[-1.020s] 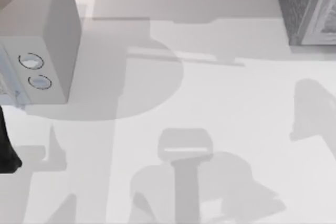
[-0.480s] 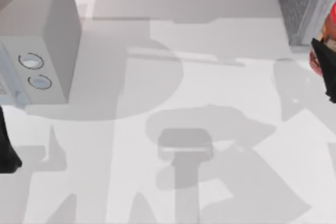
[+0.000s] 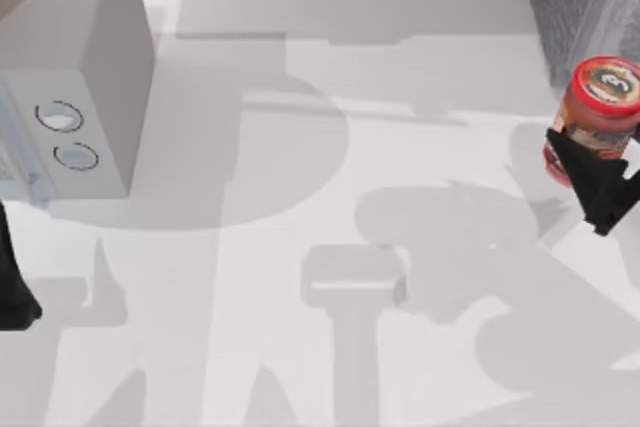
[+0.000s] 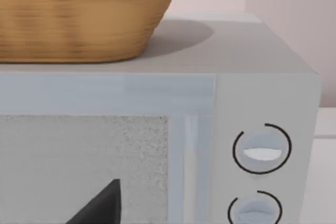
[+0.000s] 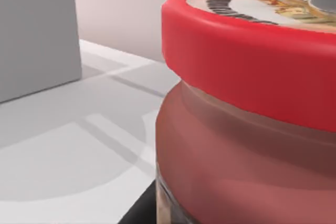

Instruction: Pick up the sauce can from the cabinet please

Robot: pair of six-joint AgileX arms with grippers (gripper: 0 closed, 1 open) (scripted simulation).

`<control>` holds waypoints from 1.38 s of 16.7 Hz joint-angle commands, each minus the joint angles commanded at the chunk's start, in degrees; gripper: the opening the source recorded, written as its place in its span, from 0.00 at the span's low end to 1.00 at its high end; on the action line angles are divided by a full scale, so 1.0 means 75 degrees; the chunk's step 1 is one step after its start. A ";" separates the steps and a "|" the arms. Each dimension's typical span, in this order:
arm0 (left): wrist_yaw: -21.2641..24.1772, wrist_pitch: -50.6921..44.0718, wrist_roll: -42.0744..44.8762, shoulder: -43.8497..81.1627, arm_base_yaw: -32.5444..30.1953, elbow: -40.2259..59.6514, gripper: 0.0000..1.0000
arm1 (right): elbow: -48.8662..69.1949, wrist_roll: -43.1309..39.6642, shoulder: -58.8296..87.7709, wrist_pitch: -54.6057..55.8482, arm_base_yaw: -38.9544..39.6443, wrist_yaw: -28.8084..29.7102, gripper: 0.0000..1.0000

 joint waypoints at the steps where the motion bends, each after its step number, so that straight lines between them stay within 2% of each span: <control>1: 0.0000 0.0000 0.0000 0.0000 0.0000 0.0000 1.00 | 0.0038 -0.0001 0.0181 0.0129 -0.0007 -0.0071 0.00; 8: 0.0000 0.0000 0.0000 0.0000 0.0000 0.0000 1.00 | 0.0059 0.0007 0.0320 0.0206 0.0037 -0.0090 0.00; 16: 0.0000 0.0000 0.0000 0.0000 0.0000 0.0000 1.00 | 0.1406 -0.0026 0.1557 0.0078 0.0928 0.0847 0.00; 21: 0.0000 0.0000 0.0000 0.0000 0.0000 0.0000 1.00 | 0.1539 -0.0037 0.1674 0.0072 0.1039 0.0947 0.00; 23: 0.0000 0.0000 0.0000 0.0000 0.0000 0.0000 1.00 | 0.1539 -0.0037 0.1674 0.0072 0.1039 0.0947 0.15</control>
